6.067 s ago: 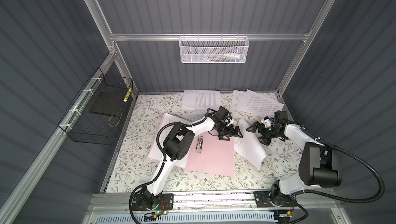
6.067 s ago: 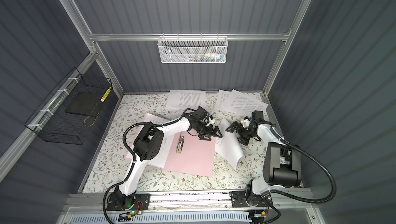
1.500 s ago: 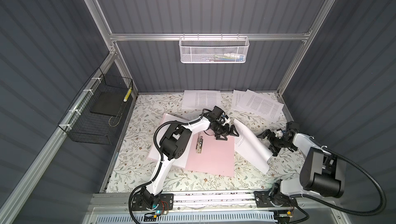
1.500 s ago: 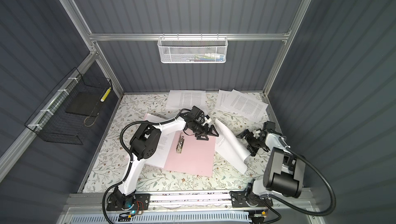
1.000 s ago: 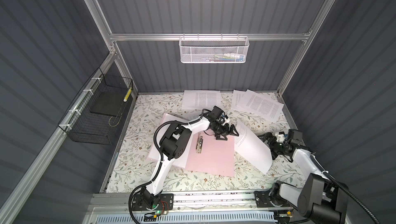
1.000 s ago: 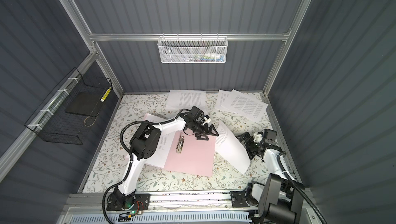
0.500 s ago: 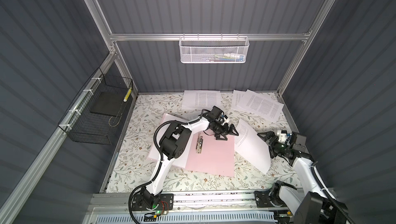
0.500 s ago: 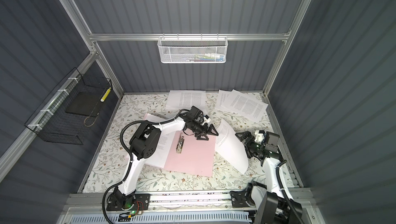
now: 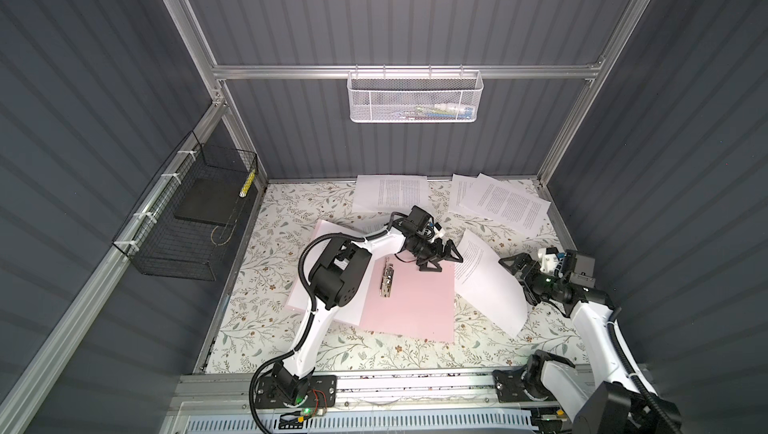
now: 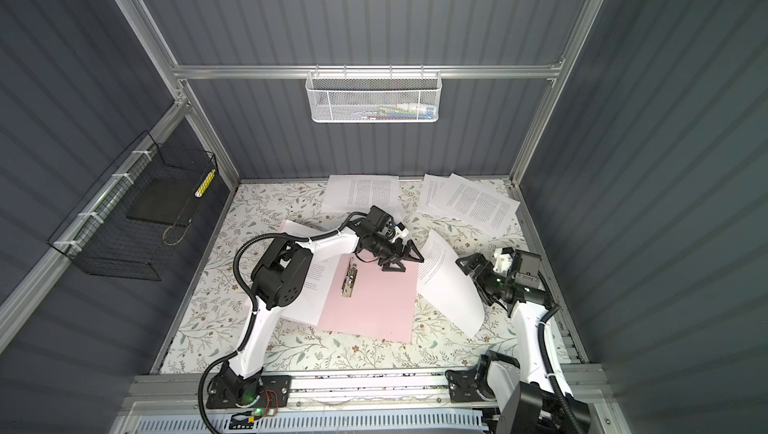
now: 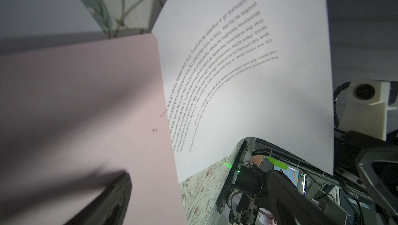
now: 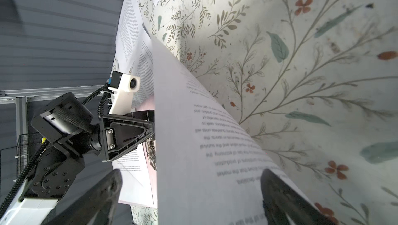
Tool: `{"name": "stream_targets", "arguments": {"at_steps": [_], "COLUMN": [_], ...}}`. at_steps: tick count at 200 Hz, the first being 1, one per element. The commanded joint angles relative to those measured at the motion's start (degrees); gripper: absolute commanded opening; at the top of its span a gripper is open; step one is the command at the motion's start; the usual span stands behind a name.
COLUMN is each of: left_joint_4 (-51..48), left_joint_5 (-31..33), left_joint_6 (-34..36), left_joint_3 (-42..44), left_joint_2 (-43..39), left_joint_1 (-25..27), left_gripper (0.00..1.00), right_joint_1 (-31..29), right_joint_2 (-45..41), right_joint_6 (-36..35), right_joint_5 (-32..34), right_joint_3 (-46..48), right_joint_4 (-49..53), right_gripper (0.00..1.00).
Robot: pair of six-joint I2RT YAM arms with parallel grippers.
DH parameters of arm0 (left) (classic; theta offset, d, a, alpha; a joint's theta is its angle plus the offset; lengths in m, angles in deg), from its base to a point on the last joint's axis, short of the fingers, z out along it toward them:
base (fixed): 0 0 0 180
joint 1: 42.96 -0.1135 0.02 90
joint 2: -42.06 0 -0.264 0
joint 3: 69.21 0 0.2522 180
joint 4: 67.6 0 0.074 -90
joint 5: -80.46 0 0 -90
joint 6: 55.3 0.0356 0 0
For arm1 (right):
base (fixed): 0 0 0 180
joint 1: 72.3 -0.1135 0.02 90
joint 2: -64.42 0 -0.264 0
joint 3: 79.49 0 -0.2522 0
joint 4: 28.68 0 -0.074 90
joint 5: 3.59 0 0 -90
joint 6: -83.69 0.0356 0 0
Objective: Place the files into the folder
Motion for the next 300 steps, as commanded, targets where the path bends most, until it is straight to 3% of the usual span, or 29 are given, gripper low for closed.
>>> {"name": "stream_targets", "arguments": {"at_steps": [1, 26, 64, 90, 123, 175, 254, 277, 300], "left_joint_4": [-2.94, -2.78, -1.99, -0.92, -0.16, 0.2, 1.39, 2.07, 2.45], "left_joint_5": [2.47, 2.29, 1.81, 1.11, 0.63, 0.27, -0.54, -1.1, -1.29], "left_joint_6": [-0.66, -0.7, -1.22, -2.08, -2.74, -2.93, -3.86, -4.47, -4.74], "left_joint_3": [2.33, 2.64, 3.2, 3.39, 3.65, 3.91, 4.3, 4.35, 4.53], "left_joint_2": [3.77, 3.52, 3.59, 3.84, 3.85, 3.59, 3.81, 4.2, 4.21], "left_joint_1": [-0.21, -0.22, -0.21, -0.26, -0.21, -0.24, -0.25, -0.21, -0.2], "left_gripper": [1.0, 1.0, 1.0, 1.0, 1.0, 1.0, 1.0, 1.0, 1.0], "right_joint_1": [-0.3, -0.7, -0.78, -0.77, -0.8, -1.17, -1.86, -3.46, -5.6], "right_joint_2": [2.52, 4.12, -4.98, -8.65, -3.5, -3.51, 3.76, 8.77, 19.02], "right_joint_6": [-2.0, -2.09, -1.74, -1.23, -2.99, -2.47, -4.94, -7.07, -8.12], "right_joint_5": [-1.6, 0.43, 10.21, 7.98, 4.91, 16.68, 14.37, 14.58, 13.44], "right_joint_3": [0.43, 0.67, 0.52, 3.24, 3.84, 2.76, -0.33, -3.75, -6.68], "right_joint_4": [1.68, 2.16, 5.29, 2.25, 1.95, 4.52, 0.13, 1.19, 1.6], "right_gripper": [0.99, 0.99, 0.99, 0.99, 0.99, 0.99, 0.99, 0.99, 0.99]}}
